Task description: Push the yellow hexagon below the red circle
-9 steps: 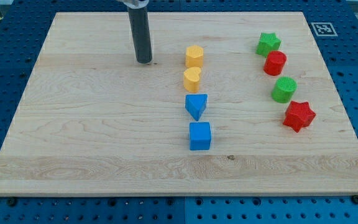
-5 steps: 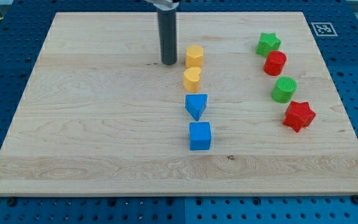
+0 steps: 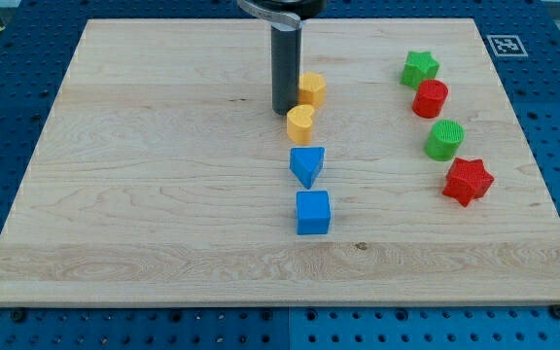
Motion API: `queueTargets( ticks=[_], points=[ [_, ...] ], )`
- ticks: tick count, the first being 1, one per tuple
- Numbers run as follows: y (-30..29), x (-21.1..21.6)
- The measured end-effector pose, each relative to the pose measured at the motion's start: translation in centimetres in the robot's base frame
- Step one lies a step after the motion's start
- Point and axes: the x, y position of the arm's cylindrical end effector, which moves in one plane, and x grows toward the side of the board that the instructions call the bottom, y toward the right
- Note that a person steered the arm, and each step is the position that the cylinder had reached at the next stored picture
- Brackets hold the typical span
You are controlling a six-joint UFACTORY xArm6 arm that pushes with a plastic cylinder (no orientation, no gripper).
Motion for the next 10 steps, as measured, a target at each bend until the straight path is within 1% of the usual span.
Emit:
queueTargets(
  ticks=[1,2,3,5,7,9,10],
  points=[
    [-0.5,-2.2],
    [-0.5,-2.3],
    [1.2,-2.3],
    [7.3,-2.3],
    [8.1,-4.3],
    [12.3,-4.2],
    [13.1,-4.2]
  ],
)
